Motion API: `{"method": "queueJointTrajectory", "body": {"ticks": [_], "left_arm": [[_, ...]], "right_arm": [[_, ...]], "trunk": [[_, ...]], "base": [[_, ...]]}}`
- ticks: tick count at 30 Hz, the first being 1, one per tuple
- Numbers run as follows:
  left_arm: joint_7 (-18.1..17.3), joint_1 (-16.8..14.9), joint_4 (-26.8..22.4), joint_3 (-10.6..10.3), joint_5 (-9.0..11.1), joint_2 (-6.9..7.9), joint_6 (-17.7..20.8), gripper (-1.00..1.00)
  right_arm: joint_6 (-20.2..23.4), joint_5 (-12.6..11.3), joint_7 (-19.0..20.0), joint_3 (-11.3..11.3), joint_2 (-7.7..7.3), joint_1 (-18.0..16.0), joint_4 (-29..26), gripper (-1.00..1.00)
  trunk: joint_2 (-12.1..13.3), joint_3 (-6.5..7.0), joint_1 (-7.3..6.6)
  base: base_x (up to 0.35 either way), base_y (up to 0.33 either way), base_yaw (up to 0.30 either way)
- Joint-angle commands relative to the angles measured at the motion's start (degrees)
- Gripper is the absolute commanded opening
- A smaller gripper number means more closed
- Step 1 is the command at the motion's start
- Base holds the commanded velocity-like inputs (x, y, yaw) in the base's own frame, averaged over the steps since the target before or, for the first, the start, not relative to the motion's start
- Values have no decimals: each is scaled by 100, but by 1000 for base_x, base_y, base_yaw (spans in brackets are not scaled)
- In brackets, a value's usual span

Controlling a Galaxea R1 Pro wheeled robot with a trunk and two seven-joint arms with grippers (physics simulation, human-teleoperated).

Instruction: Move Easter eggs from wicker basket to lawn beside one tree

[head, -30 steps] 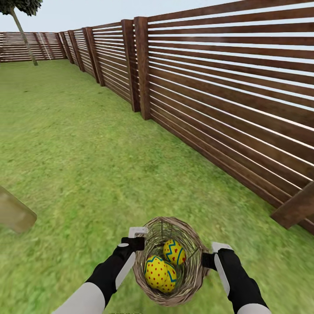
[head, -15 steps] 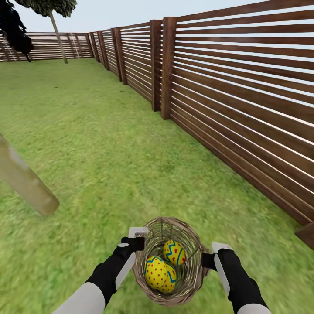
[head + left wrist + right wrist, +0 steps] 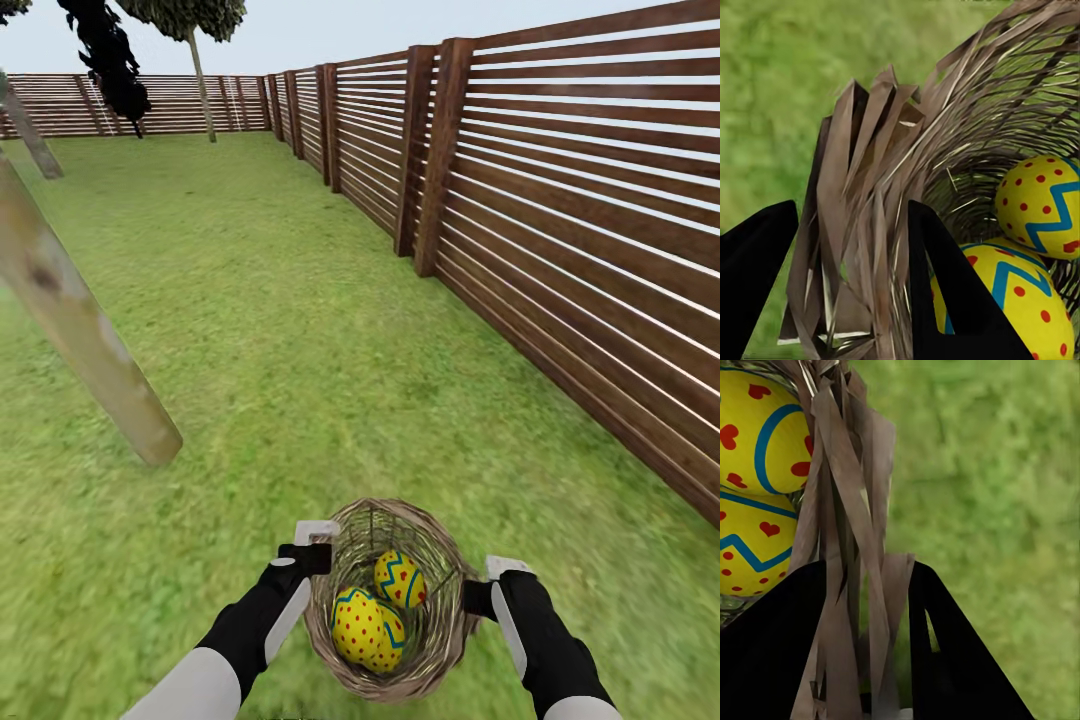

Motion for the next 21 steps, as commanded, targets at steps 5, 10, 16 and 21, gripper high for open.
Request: {"method": "queueJointTrajectory", "body": {"ticks": [5,10,16,21], "left_arm": [[41,-5,-7,-42,89,1,12,-100],[43,-5,-7,-42,89,2,13,-100],[38,-5,-7,-42,89,-2,11,-100],[42,-5,-7,-42,89,1,14,-100]], "right_arm": [[17,-96,17,-9,8,-1,-8,-100],[19,-96,17,-9,8,-1,-7,-100],[21,-96,17,-9,8,-1,-4,-100],[20,-96,17,-9,8,-1,-6,-100]], "trunk": [[-2,-4,-1],[-2,-4,-1],[-2,-4,-1],[-2,-4,-1]], "base": [[0,0,290],[0,0,290],[0,0,290],[0,0,290]]}}
